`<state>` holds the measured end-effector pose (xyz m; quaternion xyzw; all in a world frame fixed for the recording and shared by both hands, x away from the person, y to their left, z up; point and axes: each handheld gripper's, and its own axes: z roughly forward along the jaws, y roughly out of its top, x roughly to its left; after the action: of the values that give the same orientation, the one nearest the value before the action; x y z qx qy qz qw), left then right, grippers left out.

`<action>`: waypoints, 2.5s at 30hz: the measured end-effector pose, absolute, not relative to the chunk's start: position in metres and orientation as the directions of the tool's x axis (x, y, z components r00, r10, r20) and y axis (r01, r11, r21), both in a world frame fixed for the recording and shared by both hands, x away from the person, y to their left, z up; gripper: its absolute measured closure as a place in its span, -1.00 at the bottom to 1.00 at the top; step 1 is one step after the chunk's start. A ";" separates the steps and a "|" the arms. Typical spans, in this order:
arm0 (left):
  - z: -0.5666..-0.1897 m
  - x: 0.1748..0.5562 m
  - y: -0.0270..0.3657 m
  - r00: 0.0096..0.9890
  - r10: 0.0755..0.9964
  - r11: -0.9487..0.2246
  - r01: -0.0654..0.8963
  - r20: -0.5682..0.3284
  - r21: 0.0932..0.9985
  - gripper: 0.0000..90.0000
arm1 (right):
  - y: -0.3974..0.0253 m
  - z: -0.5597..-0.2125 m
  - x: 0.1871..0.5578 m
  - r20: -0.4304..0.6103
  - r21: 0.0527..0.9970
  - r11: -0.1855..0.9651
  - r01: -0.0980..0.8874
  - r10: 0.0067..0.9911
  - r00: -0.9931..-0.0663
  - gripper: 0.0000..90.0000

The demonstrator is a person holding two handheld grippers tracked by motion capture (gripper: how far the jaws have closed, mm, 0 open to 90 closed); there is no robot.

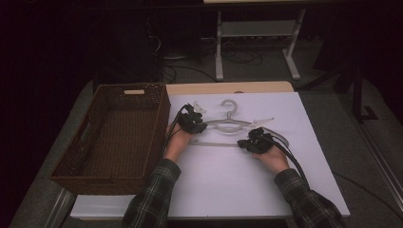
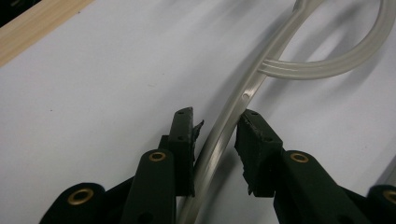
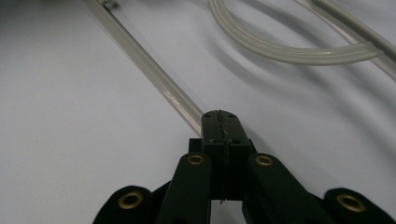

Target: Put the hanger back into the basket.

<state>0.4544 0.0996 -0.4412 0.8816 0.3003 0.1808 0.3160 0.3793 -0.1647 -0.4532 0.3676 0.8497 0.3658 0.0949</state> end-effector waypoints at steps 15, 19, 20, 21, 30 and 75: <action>-0.444 0.450 0.109 0.756 0.650 -0.577 0.428 0.075 0.695 0.82 | -0.169 -0.452 0.380 0.085 0.689 0.488 0.535 0.679 -0.729 0.99; -0.439 0.449 0.111 0.755 0.654 -0.550 0.430 0.048 0.716 0.83 | -0.169 -0.450 0.379 0.087 0.698 0.482 0.530 0.677 -0.731 0.99; -0.437 0.448 0.111 0.754 0.656 -0.543 0.433 0.041 0.719 0.83 | -0.170 -0.448 0.379 0.087 0.700 0.480 0.529 0.678 -0.730 0.99; -0.436 0.447 0.111 0.754 0.655 -0.539 0.432 0.038 0.723 0.83 | -0.170 -0.447 0.379 0.090 0.704 0.474 0.529 0.680 -0.728 0.98; -0.424 0.439 0.112 0.753 0.656 -0.471 0.455 -0.045 0.756 0.84 | -0.176 -0.435 0.374 0.109 0.740 0.439 0.510 0.670 -0.734 0.72; -0.303 0.397 0.134 0.751 0.645 -0.349 0.454 -0.141 0.820 0.85 | -0.235 -0.413 0.312 0.106 0.798 0.346 0.493 0.725 -0.680 -0.39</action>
<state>0.3973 0.1338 -0.3034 0.8147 0.3372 0.1037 0.4601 0.3121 -0.2349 -0.4134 0.3763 0.8093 0.4305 0.1346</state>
